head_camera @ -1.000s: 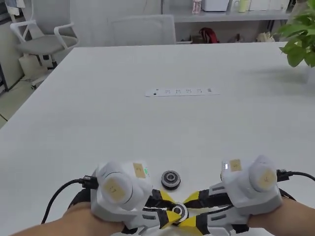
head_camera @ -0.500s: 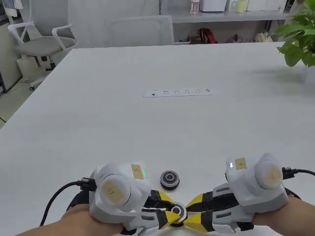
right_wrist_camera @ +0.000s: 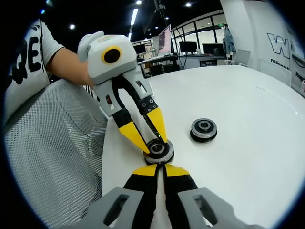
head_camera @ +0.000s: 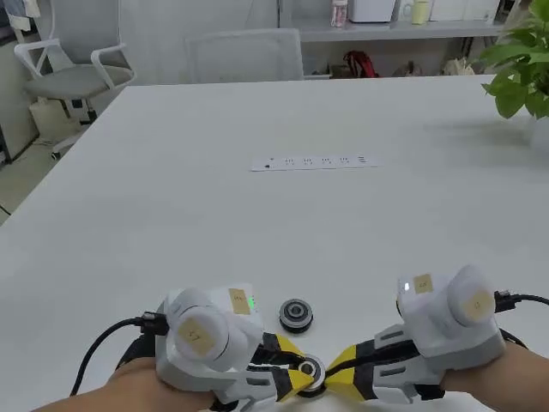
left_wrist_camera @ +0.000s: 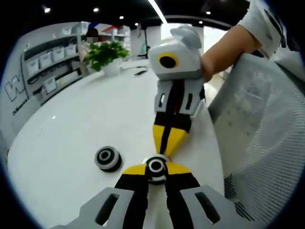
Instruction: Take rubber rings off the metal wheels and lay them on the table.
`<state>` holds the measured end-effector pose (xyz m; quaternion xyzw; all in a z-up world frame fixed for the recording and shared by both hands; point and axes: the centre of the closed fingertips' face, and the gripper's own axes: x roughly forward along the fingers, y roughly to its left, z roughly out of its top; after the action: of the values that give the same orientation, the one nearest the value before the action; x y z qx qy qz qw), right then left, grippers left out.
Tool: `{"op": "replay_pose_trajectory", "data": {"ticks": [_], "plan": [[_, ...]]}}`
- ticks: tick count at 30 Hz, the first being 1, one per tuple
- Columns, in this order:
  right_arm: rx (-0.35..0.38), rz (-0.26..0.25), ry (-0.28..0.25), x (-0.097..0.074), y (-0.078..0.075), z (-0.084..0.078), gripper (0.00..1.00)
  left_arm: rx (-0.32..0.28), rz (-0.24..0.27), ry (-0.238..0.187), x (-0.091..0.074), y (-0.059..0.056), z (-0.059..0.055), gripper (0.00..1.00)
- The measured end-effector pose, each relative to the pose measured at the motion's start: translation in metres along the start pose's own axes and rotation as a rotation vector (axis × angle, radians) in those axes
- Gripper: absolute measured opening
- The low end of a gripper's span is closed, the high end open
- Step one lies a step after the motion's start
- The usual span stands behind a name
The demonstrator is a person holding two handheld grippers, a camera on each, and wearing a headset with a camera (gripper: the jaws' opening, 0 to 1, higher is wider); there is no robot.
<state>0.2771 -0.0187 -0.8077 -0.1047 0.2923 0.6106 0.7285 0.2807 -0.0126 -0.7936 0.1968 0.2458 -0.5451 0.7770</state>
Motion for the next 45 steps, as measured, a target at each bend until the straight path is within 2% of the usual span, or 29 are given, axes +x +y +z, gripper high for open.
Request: {"op": "replay_pose_trajectory", "data": {"ticks": [3,9,18,29,45], "plan": [[0.053,-0.001,-0.009,-0.002,-0.003,0.000,0.00,0.001,0.001,0.002,0.000,0.000,0.000,0.14],[0.101,-0.007,-0.019,-0.004,-0.005,0.002,0.00,0.006,0.004,0.009,0.000,0.001,-0.001,0.13],[0.216,-0.015,-0.071,-0.006,-0.010,0.009,0.00,0.010,0.009,0.020,0.000,0.001,-0.001,0.13],[0.244,-0.015,-0.088,-0.006,-0.009,0.013,0.00,0.019,0.027,0.041,0.000,0.001,-0.001,0.12],[0.238,0.008,-0.086,-0.005,-0.002,0.017,0.00,0.018,0.028,0.055,0.000,0.000,-0.002,0.12]]}}
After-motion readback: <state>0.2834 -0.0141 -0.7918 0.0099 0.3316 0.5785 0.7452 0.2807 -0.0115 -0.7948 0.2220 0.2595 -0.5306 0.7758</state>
